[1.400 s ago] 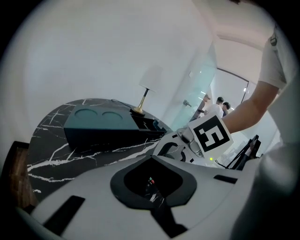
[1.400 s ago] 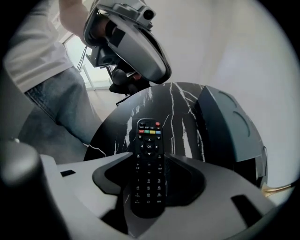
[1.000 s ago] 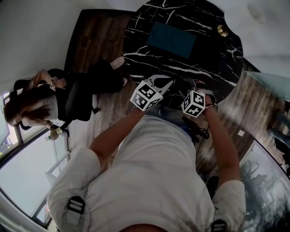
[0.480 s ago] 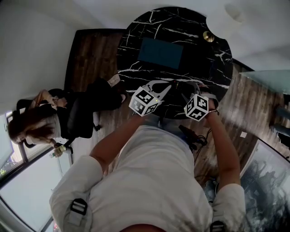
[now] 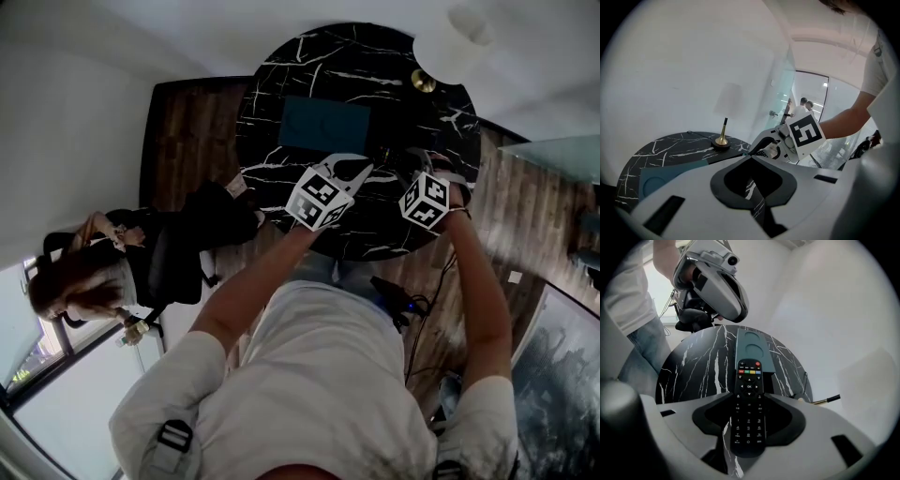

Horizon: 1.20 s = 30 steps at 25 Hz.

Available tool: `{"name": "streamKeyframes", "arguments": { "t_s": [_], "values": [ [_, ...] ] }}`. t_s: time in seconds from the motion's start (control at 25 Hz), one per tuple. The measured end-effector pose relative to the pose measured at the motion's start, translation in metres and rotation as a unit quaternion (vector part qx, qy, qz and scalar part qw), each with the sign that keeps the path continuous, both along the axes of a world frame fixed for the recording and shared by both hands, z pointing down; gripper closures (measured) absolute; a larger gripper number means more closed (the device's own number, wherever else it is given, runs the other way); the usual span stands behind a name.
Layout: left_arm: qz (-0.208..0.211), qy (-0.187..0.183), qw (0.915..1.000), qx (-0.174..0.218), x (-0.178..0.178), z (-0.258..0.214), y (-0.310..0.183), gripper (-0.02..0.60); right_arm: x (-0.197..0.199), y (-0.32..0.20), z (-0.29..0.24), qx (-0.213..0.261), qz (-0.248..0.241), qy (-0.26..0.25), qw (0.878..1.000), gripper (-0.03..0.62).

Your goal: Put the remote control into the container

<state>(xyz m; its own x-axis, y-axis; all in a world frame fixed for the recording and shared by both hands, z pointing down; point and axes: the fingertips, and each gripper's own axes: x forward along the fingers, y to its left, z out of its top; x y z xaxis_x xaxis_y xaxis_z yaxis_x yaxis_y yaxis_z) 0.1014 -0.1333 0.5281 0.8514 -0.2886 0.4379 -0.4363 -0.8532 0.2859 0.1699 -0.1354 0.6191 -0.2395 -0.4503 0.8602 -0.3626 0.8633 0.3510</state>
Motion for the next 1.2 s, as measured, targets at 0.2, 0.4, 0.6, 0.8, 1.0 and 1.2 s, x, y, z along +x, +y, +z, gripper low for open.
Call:
{"name": "streamKeyframes", "arguments": {
  "t_s": [0.2, 0.4, 0.6, 0.8, 1.0, 1.2],
  "values": [
    [0.005, -0.021, 0.9997, -0.014, 0.011, 0.027, -0.023, 0.575, 0.014, -0.031, 0.025, -0.017, 0.008, -0.003, 1.000, 0.385],
    [-0.004, -0.042, 0.9984, -0.038, 0.012, 0.061, -0.046, 0.575, 0.019, -0.051, 0.069, -0.052, 0.001, 0.004, 0.999, 0.385],
    [-0.010, -0.054, 0.9969, -0.056, 0.015, 0.088, -0.062, 0.575, 0.020, -0.062, 0.103, -0.081, -0.010, 0.006, 0.997, 0.385],
    [-0.015, -0.058, 0.9959, -0.068, 0.017, 0.106, -0.066, 0.575, 0.018, -0.062, 0.126, -0.107, -0.028, 0.017, 0.994, 0.385],
    [-0.021, -0.059, 0.9956, -0.070, 0.014, 0.114, -0.070, 0.575, 0.017, -0.062, 0.134, -0.124, -0.036, 0.016, 0.991, 0.384],
    [-0.027, -0.053, 0.9955, -0.073, 0.012, 0.111, -0.068, 0.575, 0.018, -0.062, 0.136, -0.150, -0.024, -0.011, 0.988, 0.384]
  ]
}}
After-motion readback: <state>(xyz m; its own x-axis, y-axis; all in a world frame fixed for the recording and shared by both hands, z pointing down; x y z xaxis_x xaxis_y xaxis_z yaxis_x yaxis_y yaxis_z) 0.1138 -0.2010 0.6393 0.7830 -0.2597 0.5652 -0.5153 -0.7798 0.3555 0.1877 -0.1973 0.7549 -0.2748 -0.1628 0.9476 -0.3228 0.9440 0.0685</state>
